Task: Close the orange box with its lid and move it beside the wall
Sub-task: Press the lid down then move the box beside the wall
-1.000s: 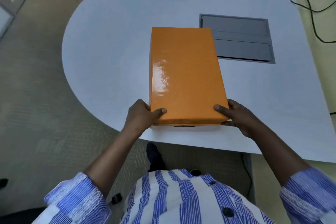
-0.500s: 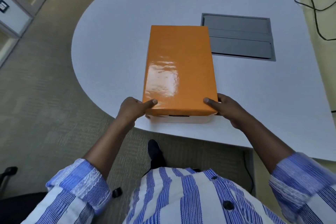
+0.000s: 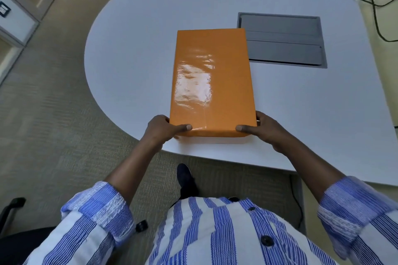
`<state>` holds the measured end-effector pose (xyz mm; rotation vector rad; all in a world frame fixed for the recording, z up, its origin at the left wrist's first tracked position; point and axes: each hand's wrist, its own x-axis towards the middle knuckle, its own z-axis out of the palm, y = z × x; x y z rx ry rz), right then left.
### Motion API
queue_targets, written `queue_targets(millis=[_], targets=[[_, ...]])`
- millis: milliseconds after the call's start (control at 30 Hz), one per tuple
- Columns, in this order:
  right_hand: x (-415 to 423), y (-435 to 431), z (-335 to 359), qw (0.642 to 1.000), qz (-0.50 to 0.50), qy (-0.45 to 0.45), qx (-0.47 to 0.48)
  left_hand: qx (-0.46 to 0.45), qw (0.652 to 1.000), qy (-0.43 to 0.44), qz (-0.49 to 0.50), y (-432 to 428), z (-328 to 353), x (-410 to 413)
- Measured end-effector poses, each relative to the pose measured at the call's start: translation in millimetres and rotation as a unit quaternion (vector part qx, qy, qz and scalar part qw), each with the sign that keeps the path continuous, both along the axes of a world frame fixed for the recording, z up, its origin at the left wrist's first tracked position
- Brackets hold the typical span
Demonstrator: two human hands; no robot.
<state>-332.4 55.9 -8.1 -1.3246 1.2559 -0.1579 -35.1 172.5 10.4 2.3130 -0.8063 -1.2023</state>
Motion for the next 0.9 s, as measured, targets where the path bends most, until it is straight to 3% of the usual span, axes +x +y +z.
queue_targets(millis=[267,367,467,567,633,700,800,900], targets=[[1,-1,-6,0.996,0.063,0.06,-0.036,0.045,0.997,-0.048,-0.047,-7,-5,-2],[2,-12,0,0.992,0.083,0.083,-0.037,0.039,0.996,0.022,-0.072,-15,-2,5],[19,-40,16,0.996,-0.009,0.081,-0.037,-0.023,0.996,0.069,-0.057,-48,4,14],[52,-80,31,0.98,-0.027,0.082,-0.181,-0.084,0.992,-0.058,-0.07,-106,1,22],[78,-109,33,0.948,0.028,0.12,-0.292,-0.107,0.965,-0.197,-0.137,-146,-2,25],[102,-134,29,0.916,0.094,0.191,-0.34,-0.116,0.931,-0.281,-0.201,-184,-6,31],[133,-165,20,0.881,0.143,0.266,-0.364,-0.108,0.907,-0.319,-0.254,-229,-18,44],[146,-179,7,0.874,0.153,0.299,-0.351,-0.115,0.9,-0.32,-0.274,-243,-31,49]])
